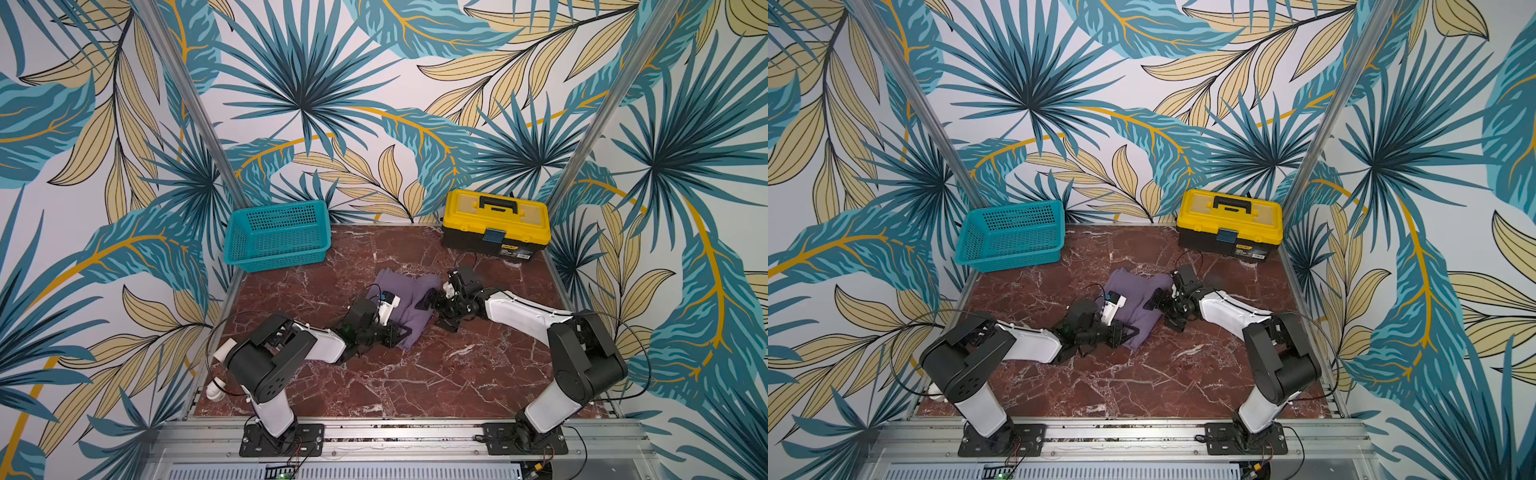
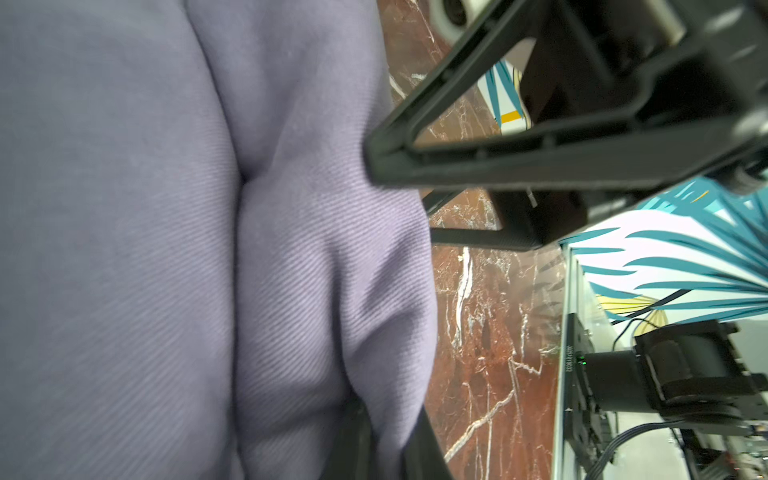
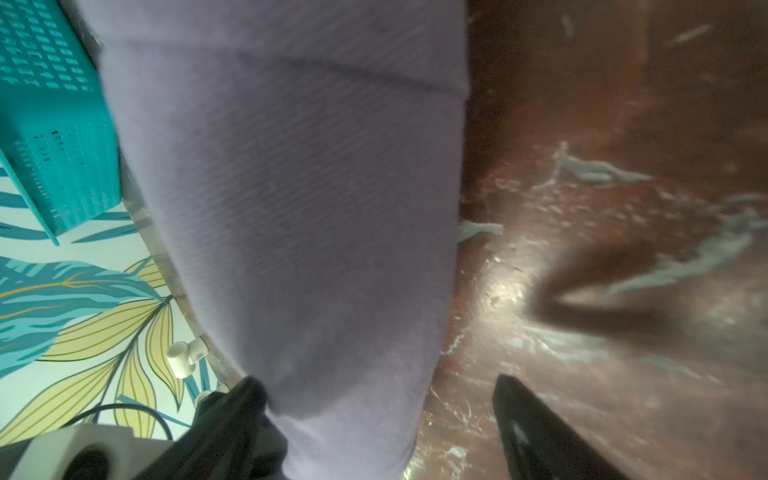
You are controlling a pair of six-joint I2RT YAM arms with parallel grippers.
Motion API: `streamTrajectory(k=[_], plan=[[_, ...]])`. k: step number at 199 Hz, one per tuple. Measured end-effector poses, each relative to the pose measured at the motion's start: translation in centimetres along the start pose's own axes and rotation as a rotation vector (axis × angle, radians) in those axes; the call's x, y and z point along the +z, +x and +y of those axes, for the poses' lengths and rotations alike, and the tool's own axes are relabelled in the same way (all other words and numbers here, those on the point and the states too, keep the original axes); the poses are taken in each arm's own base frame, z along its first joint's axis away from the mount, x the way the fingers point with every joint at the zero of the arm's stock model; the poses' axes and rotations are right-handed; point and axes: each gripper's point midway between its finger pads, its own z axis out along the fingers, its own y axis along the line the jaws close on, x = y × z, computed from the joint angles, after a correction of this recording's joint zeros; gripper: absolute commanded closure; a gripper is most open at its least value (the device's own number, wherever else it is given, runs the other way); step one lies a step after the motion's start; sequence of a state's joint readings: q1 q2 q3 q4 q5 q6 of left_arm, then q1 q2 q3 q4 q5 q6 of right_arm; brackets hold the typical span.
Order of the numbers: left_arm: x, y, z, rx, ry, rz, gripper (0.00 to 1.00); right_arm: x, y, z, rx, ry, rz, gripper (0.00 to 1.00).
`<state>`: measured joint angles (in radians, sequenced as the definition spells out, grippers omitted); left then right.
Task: Roll up the long pants
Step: Roll the long pant at the center of the board.
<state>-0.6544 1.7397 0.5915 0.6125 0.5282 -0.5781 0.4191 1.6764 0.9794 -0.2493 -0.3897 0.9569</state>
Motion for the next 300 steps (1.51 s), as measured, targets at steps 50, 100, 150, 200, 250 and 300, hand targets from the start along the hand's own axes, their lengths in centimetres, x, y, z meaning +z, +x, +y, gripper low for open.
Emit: streamTrajectory(k=[50,100,150,200,250,300], plan=[[-0.1,-0.2,0.2,-0.035,0.005,-0.005,0.95,3.0,-0.7,0.4,0.028,-0.023,-0.026,0.78],[-1.8,-0.7,0.2,0.008,-0.133,-0.026,0.50,2.6,-0.6,0.1,0.021,0.042,-0.064,0.93],[-3.7,0.9,-4.9,0.386,-0.497,0.066,0.23,-0.8,0.9,-2.7,0.121,0.237,-0.161,0.93],[-0.7,3.5,-5.7,0.632,-0.561,0.168,0.01,0.0,1.1,-3.0,0.161,0.292,-0.142,0.92],[2.1,3.8,-3.1,0.717,-0.675,0.226,0.36,0.3,1.0,-2.2,0.167,0.291,-0.127,0.79],[2.8,2.1,-2.1,0.653,-0.628,0.195,1.00,0.6,0.7,-1.1,0.193,0.222,-0.096,0.30]])
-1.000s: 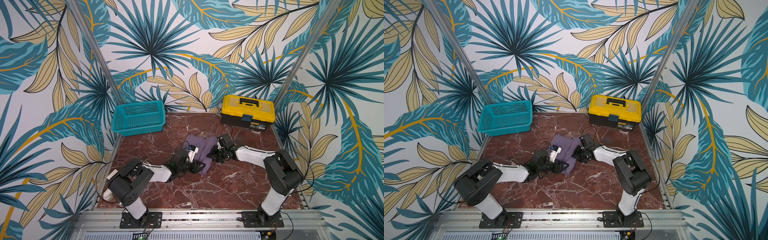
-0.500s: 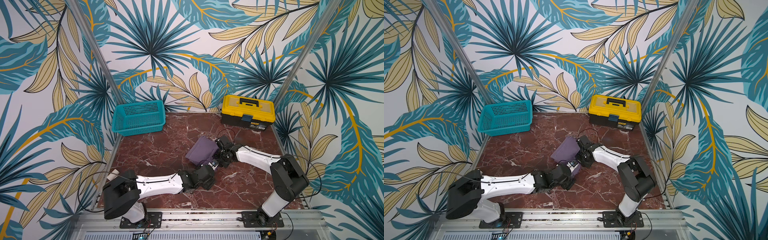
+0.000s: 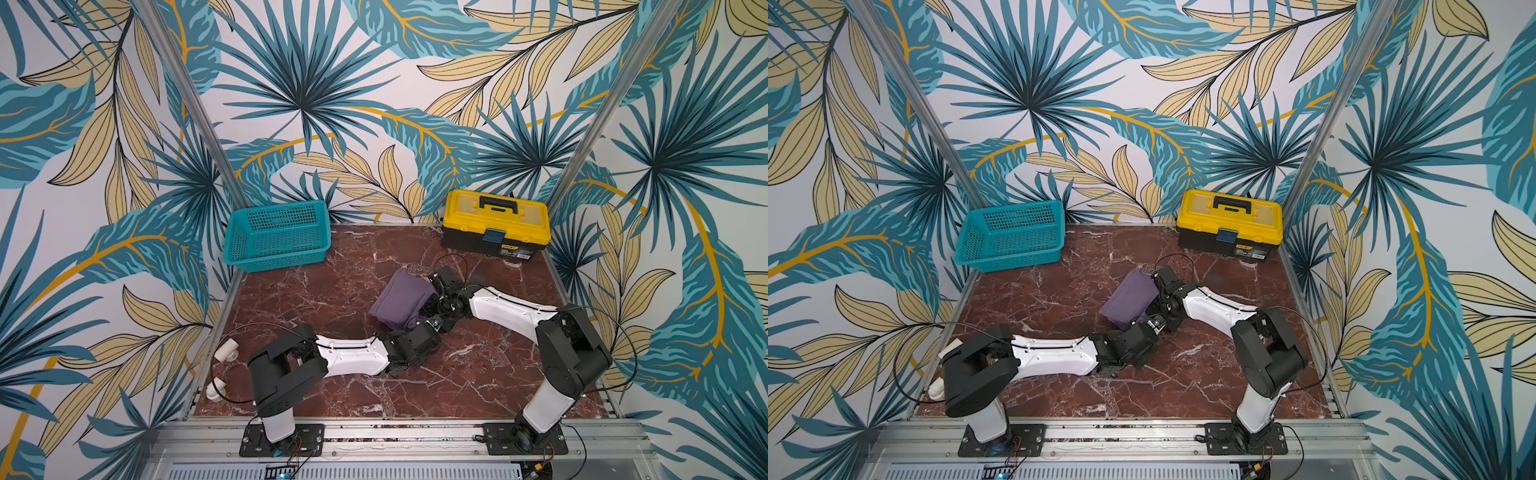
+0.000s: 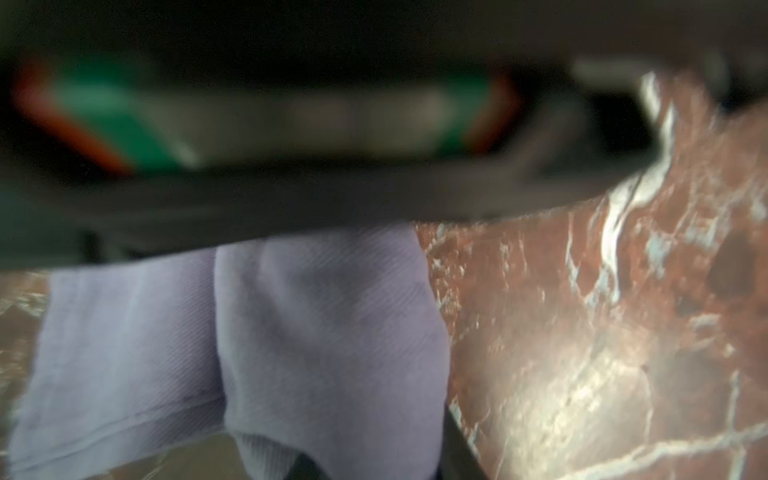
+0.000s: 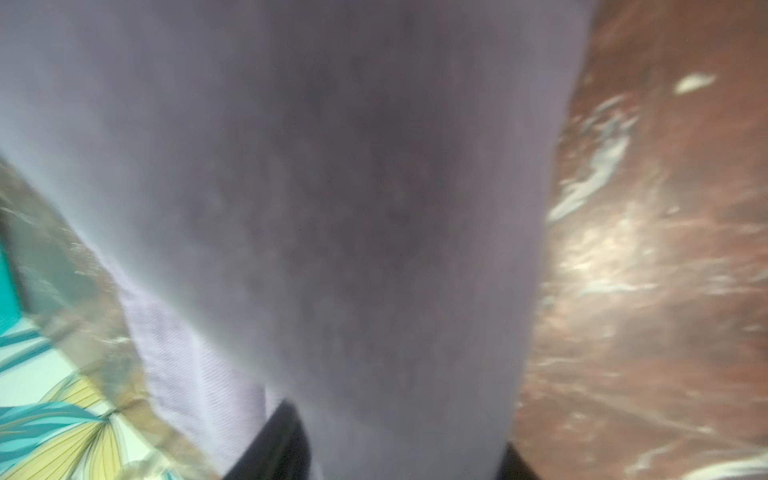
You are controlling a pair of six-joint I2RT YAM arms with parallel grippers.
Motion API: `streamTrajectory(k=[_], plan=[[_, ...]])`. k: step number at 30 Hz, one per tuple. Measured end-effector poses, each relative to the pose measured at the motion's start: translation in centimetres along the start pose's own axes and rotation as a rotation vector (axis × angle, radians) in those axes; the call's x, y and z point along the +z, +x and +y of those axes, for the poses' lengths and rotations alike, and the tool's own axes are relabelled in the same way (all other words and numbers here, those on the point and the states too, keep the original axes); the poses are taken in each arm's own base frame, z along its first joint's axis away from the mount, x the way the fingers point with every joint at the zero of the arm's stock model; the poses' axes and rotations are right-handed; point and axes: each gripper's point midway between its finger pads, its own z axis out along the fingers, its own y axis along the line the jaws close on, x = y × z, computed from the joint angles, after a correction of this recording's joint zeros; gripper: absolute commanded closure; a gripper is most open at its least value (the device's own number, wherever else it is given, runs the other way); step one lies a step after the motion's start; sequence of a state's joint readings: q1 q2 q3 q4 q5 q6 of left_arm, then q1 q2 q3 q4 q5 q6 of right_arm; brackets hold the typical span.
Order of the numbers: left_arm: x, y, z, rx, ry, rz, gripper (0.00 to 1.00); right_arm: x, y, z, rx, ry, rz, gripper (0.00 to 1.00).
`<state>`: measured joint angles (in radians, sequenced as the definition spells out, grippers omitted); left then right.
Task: Roll up the long pants
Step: Roll the long pant at the center of the board.
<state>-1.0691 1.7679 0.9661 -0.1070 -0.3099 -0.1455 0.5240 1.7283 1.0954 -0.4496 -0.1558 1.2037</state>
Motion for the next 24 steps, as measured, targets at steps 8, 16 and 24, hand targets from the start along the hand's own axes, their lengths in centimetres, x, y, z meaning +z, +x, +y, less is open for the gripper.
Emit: streamTrajectory(k=[8,16,24], plan=[[-0.6,0.2,1.4,-0.302,0.258,-0.113,1.00,0.0,-0.8,-0.5,0.010,-0.059,0.043,0.01],[-1.0,0.8,4.4,-0.597,0.457,-0.201,1.00,-0.7,-2.3,2.2,-0.022,-0.223,0.000,0.03],[-1.0,1.0,4.9,-0.746,0.623,-0.182,1.00,2.8,-2.6,3.2,-0.035,-0.243,-0.012,0.41]])
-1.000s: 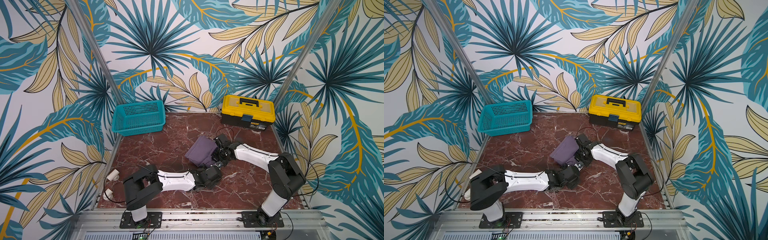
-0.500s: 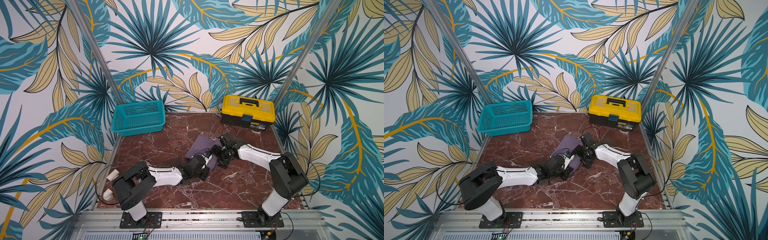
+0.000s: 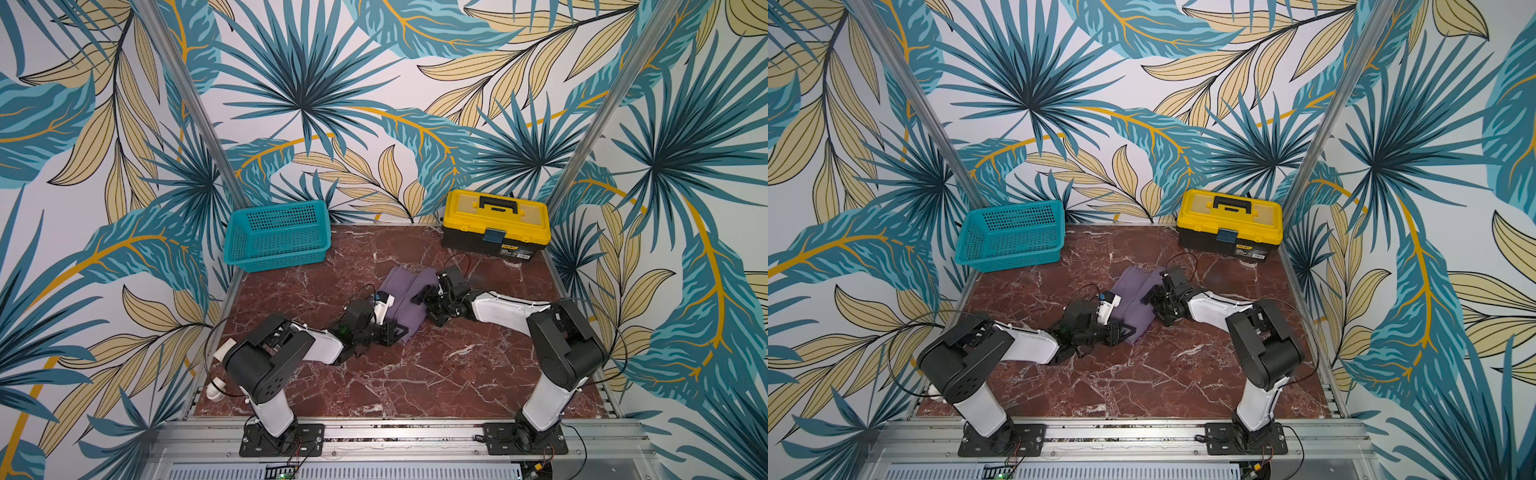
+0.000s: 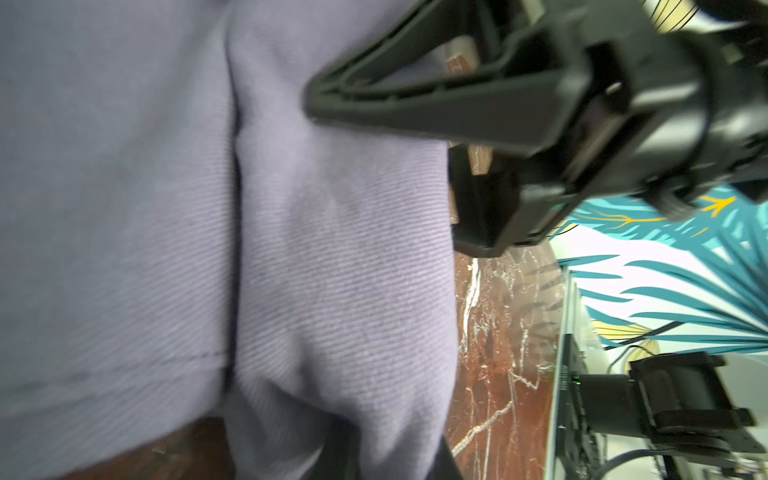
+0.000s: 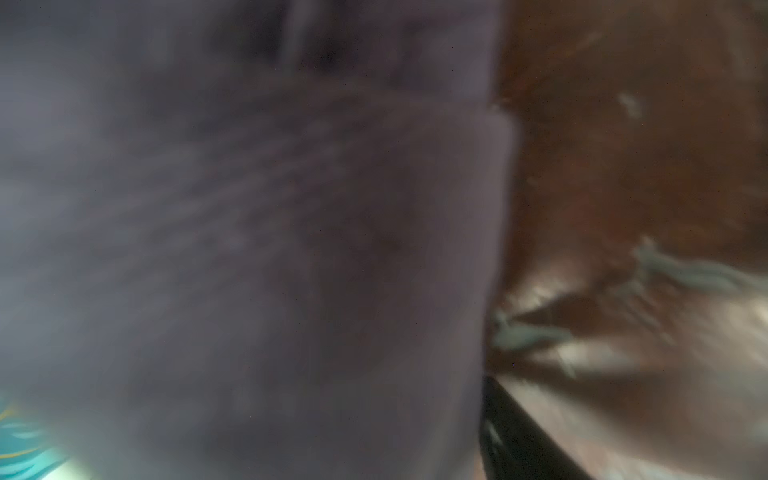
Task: Roll up the long pants
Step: Roll the long pant at the center of the board.
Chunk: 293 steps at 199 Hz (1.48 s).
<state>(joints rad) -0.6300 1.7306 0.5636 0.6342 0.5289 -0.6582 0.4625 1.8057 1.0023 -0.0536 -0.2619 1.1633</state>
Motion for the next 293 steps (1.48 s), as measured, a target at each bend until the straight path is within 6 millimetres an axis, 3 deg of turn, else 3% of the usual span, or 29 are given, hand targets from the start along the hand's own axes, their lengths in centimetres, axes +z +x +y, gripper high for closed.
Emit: streamTrajectory(k=[17,32,50,66,70,72,94,115,137,167,197,207,217,243,249,270,293], plan=[[-0.1,-0.1,0.2,-0.025,0.017,0.001,1.00,1.0,0.0,0.4,-0.002,0.007,0.002,0.66],[-0.4,-0.1,0.5,-0.034,0.002,0.009,0.95,1.3,0.1,1.0,-0.026,0.004,0.004,1.00],[-1.2,-0.4,0.7,-0.001,-0.095,0.003,0.61,1.4,0.3,1.3,-0.034,0.019,0.009,1.00],[-3.1,-0.2,0.0,0.098,-0.261,-0.011,0.30,1.3,0.6,1.3,-0.035,0.041,0.009,1.00],[-3.7,0.0,-0.2,0.118,-0.301,-0.011,0.08,1.2,0.6,1.2,-0.034,0.048,0.007,1.00],[-4.0,0.1,-0.3,0.131,-0.314,-0.012,0.02,1.1,0.6,1.1,-0.033,0.053,0.006,1.00],[-7.4,0.7,-1.8,0.299,-0.474,-0.008,0.00,-0.1,0.9,0.0,-0.023,0.124,-0.014,1.00],[-9.4,0.6,-3.8,0.495,-0.578,-0.043,0.00,-1.5,1.7,-1.5,-0.001,0.185,-0.011,1.00],[-8.9,1.9,-5.8,0.675,-0.585,-0.030,0.00,-2.0,2.7,-2.3,0.008,0.223,-0.005,1.00],[-5.9,3.5,-5.7,0.808,-0.601,0.071,0.00,-2.0,4.5,-1.8,-0.016,0.250,0.007,1.00],[-2.5,3.4,-4.8,0.817,-0.650,0.113,0.00,-1.5,5.9,-1.2,-0.030,0.262,0.027,1.00],[-1.9,3.3,-3.6,0.793,-0.671,0.121,0.12,-1.5,6.0,-1.1,-0.026,0.264,0.026,1.00],[-1.5,3.1,-2.3,0.761,-0.684,0.132,0.31,-1.5,6.0,-1.1,-0.016,0.263,0.024,0.95],[-0.9,2.2,-0.9,0.627,-0.620,0.111,0.83,-1.4,5.7,-0.7,-0.008,0.248,0.007,0.53],[-0.9,2.2,-1.0,0.604,-0.595,0.104,1.00,-1.4,5.6,-0.7,-0.011,0.245,0.007,0.47],[-1.3,2.0,-0.9,0.511,-0.509,0.068,1.00,-1.2,5.8,-0.1,-0.030,0.216,0.022,0.37],[-2.7,1.1,0.1,0.337,-0.376,-0.026,1.00,-0.6,6.0,2.4,-0.087,0.092,0.061,0.32]])
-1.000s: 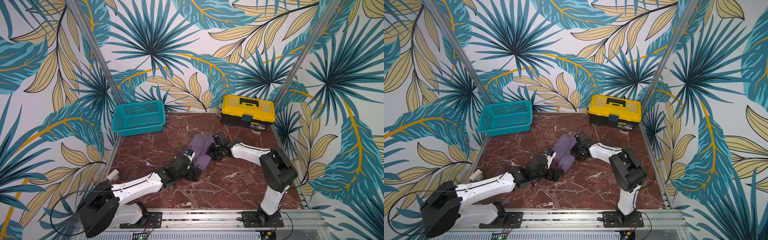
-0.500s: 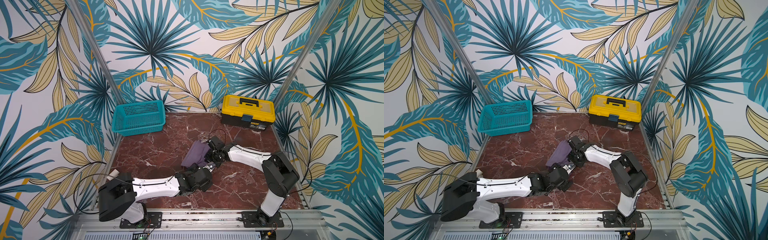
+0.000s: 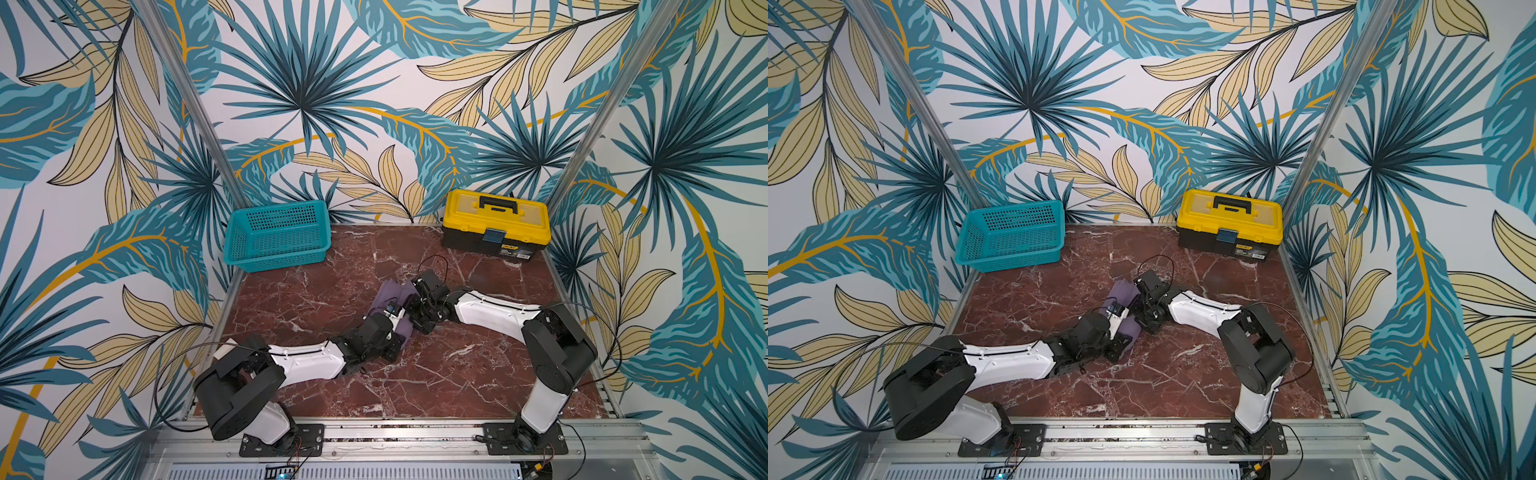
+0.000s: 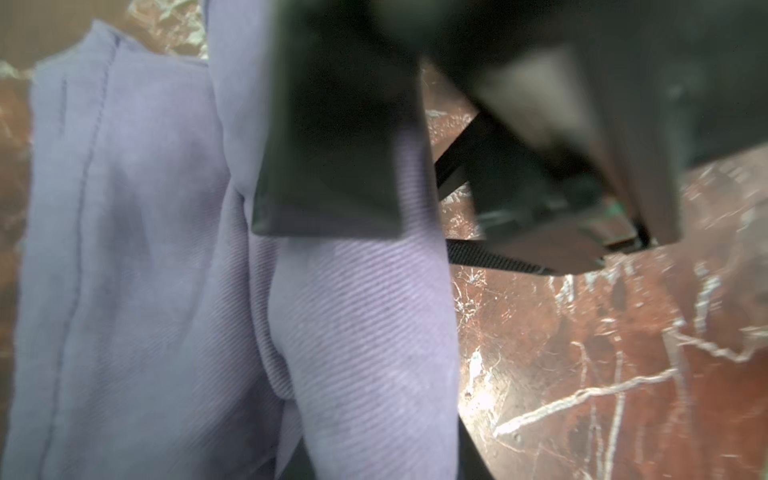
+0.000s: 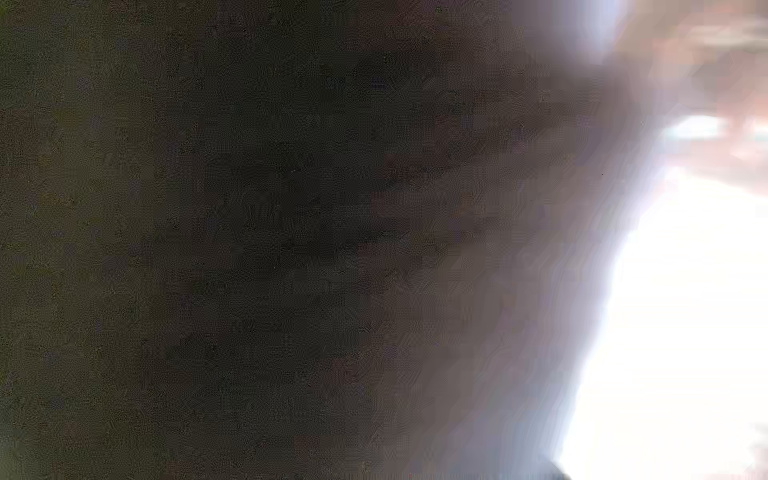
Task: Roll up the long pants
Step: Roll the long pant at the center of the board.
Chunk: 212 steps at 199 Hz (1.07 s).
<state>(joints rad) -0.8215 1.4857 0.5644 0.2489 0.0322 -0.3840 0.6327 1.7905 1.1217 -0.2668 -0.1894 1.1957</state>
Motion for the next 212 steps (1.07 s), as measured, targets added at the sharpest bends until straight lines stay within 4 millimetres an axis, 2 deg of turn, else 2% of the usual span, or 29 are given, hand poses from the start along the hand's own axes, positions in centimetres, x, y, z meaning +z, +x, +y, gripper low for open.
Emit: streamTrajectory(k=[11,20,43,49,72,119,127,132,165,189,212], plan=[[-0.7,-0.3,1.8,-0.089,0.048,-0.064,1.00,0.2,-0.1,1.5,-0.058,-0.064,0.018,0.31],[-0.9,-0.5,2.3,-0.115,0.067,-0.084,1.00,0.3,-0.1,2.0,-0.083,-0.078,0.025,0.31],[-1.1,-0.8,2.7,-0.239,0.149,-0.078,1.00,0.8,-0.1,2.6,-0.116,-0.090,0.041,0.30],[-1.1,-0.8,2.9,-0.266,0.167,-0.073,1.00,1.1,-0.1,2.6,-0.120,-0.087,0.045,0.27],[-1.0,-0.9,3.5,-0.349,0.232,-0.058,1.00,2.5,-0.5,2.6,-0.138,-0.073,0.057,0.26],[-0.9,-1.1,4.0,-0.427,0.320,-0.026,0.99,4.7,-1.4,3.3,-0.237,0.032,0.100,0.25],[-0.8,-1.2,4.0,-0.432,0.323,-0.015,0.99,5.0,-1.6,3.2,-0.257,0.065,0.108,0.14],[-0.8,-1.3,4.0,-0.433,0.320,-0.011,0.99,5.2,-1.7,3.3,-0.266,0.083,0.118,0.03],[-0.4,-1.5,3.5,-0.427,0.303,0.011,1.00,5.2,-2.6,3.9,-0.366,0.133,0.104,0.01],[-0.2,-1.4,3.0,-0.432,0.318,0.017,1.00,4.8,-4.0,3.6,-0.409,0.154,0.074,0.01],[0.0,-1.4,2.8,-0.448,0.341,0.006,1.00,3.7,-5.6,4.1,-0.417,0.139,0.047,0.01]])
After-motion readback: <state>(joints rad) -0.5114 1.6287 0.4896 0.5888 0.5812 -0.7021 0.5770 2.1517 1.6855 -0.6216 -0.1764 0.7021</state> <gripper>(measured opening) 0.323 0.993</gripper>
